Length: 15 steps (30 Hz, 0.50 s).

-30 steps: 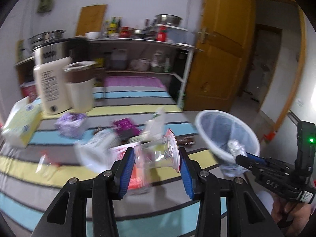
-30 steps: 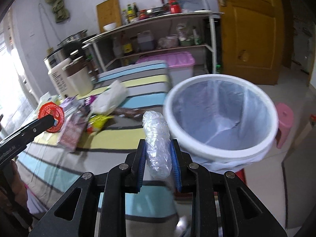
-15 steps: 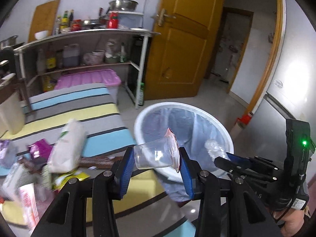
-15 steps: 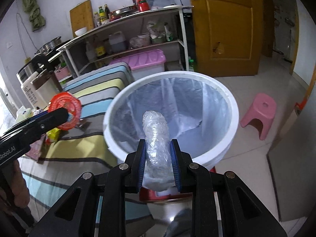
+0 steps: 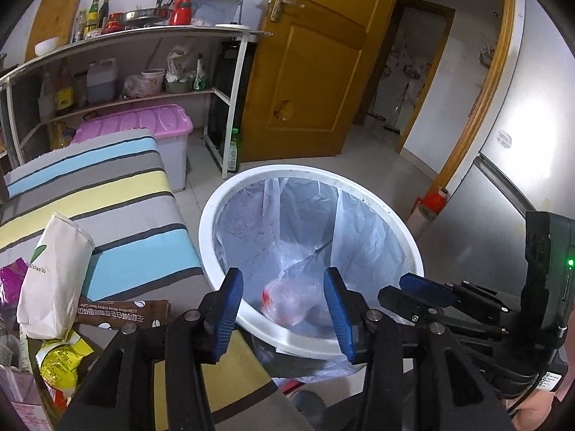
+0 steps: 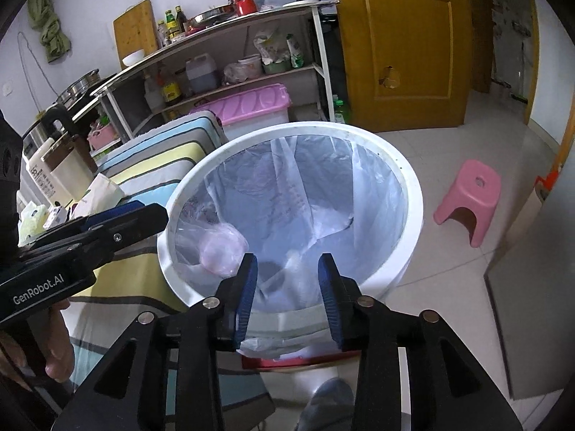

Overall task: Collect trash
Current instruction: 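Move both open grippers back from the bin to the table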

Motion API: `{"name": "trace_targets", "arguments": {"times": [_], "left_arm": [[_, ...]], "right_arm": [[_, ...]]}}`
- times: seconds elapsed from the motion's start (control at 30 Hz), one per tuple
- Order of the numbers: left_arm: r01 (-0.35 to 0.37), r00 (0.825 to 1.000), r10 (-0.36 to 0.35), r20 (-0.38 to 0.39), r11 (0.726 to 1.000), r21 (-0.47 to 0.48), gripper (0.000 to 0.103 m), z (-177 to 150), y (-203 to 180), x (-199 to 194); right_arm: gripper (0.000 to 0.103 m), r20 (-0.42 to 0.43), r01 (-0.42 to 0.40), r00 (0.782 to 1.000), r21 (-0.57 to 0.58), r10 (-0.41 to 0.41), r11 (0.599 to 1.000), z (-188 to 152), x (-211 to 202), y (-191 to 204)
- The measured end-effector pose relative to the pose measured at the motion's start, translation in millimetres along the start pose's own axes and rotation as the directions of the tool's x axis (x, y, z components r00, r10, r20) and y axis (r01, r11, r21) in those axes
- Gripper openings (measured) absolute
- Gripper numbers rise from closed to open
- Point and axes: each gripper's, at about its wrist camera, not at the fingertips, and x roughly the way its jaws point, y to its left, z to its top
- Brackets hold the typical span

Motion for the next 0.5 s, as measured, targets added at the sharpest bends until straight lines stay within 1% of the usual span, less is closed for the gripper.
{"name": "trace_targets", "arguments": {"times": [0.23, 0.4, 0.5], "left_arm": [[-0.005, 0.999, 0.006, 0.035, 0.999, -0.038, 0.049, -3, 7, -17], [-0.022, 0.997, 0.026, 0.077, 0.998, -0.051, 0.049, -13, 12, -44], [-0.047, 0.992, 0.054, 0.113, 0.997, -0.057, 0.049, -21, 15, -66]], "right_arm": [[0.037, 0.021, -0.012, 1.0, -0.007, 0.013, 1.0, -1, -8, 5], [0.037, 0.044, -0.034, 0.998, -0.033, 0.036, 0.999, -7, -23, 18], [0.037, 0.061, -0.059, 0.996, -0.055, 0.062, 0.997, -12, -34, 30]]}}
